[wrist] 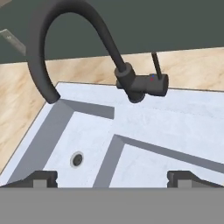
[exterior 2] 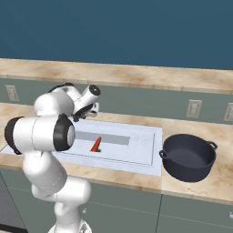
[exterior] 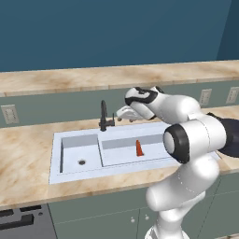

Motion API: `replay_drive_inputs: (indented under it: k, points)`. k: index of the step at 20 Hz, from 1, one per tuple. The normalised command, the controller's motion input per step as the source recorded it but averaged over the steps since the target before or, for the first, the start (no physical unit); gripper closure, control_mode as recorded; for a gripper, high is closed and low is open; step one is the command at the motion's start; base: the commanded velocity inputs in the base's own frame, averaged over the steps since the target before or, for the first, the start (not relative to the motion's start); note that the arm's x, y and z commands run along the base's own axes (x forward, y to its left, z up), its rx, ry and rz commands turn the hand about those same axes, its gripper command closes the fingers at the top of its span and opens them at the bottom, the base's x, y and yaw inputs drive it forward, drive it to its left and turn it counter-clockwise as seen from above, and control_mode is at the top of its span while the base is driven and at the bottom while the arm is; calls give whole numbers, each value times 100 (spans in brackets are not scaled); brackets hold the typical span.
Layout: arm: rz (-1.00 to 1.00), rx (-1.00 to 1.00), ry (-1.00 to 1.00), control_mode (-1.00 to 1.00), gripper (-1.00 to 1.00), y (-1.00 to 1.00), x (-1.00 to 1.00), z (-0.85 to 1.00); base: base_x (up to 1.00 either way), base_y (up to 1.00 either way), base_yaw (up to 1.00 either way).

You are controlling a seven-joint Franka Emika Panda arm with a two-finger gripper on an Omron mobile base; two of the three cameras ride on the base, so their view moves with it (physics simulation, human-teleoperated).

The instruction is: Dump the carrot from the pot into the sink. Then turn on the water and wash the carrot. Then turn off the water and put the carrot back in the pot.

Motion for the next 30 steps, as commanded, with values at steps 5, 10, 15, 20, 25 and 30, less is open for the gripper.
replay_drive_inputs:
  k: [5, 10, 15, 20, 25, 30]
  points:
    - [-1, 0, 0, -100, -100, 2, 32, -10, 0, 0, 0]
    - [-1, 0, 0, -100, -100, 1, 31, -9, 0, 0, 0]
    - [-1, 0, 0, -100, -100, 5, 23, -15, 0, 0, 0]
    - [-2, 0, 0, -100, -100, 8, 25, -16, 0, 0, 0]
    - [-3, 0, 0, -100, -100, 5, 16, -18, 0, 0, 0]
    - [-3, 0, 0, -100, -100, 2, 17, -15, 0, 0, 0]
